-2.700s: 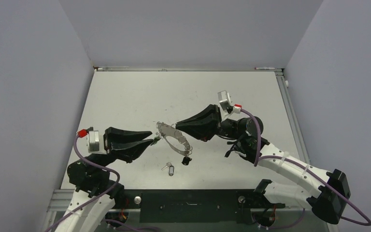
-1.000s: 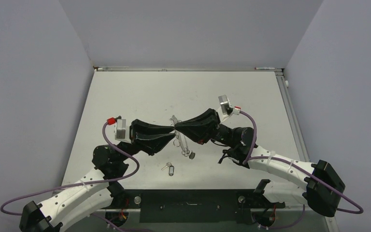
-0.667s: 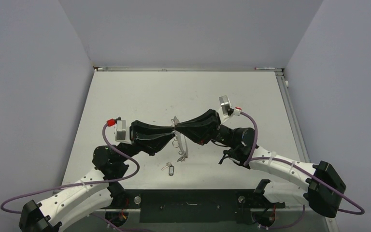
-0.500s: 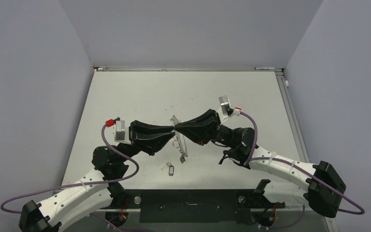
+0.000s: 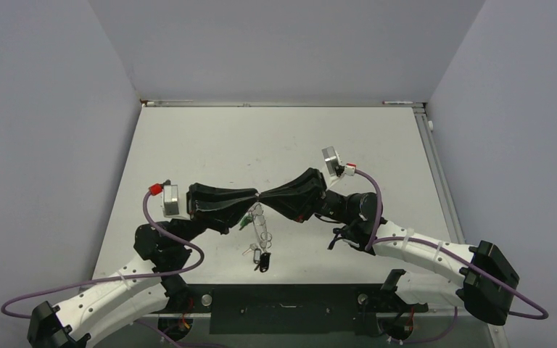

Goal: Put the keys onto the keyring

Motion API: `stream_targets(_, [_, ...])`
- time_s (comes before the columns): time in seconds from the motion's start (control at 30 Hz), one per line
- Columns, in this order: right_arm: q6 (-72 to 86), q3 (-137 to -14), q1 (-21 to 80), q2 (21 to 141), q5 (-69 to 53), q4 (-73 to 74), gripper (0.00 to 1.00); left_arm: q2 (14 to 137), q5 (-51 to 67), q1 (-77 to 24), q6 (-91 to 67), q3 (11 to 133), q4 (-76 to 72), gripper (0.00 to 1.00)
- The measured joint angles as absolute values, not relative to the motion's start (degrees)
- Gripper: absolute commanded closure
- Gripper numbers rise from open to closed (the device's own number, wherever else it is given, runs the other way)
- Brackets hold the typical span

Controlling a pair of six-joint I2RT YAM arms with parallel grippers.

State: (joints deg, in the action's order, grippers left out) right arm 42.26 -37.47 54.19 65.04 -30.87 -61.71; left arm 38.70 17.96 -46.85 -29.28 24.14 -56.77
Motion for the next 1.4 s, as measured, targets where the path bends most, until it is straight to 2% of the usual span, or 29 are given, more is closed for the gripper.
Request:
stream_targets(0.13, [42.1,-37.5,54.4,65.0,-30.8,-61.7,0.95,38.6,17.9,-47.0,-29.1,24.1,-56.8,0.73])
stream_targets(0.3, [41.4,-37.5,54.4,64.7,-29.8,-61.7,0.95,37.4,17.6,-47.1,-29.1,23.2,-56.5,0.73])
stream_targets(0.73, [41.5,-37.5,54.9,64.6,-29.3,-62.8,0.95,38.7,17.6,-47.2,-29.7,23.0,-57.0,0.82])
stream_targets(0.87, [41.4,-37.5,55.0,64.7,-28.9,-63.0,0.95,38.9,17.9,-47.2,-29.9,23.0,-57.5,1.00])
stream_targets(1.13, [41.4,-37.5,55.3,65.5,-28.3,-64.7,0.94,39.2,18.0,-47.2,-30.0,23.0,-58.5,1.00])
stream_targets(1.17, [41.4,-37.5,55.3,65.5,-28.3,-64.7,0.92,39.1,17.9,-47.2,-30.0,23.0,-58.5,1.00])
stream_targets(1.3, [40.9,-37.5,55.5,65.3,-28.3,-63.5,0.68,38.1,17.4,-47.2,-29.6,23.0,-56.6,1.00])
stream_targets(1.4, [39.3,-37.5,55.6,64.1,-27.9,-59.7,0.58,36.9,17.3,-47.3,-29.2,23.0,-53.7,1.00])
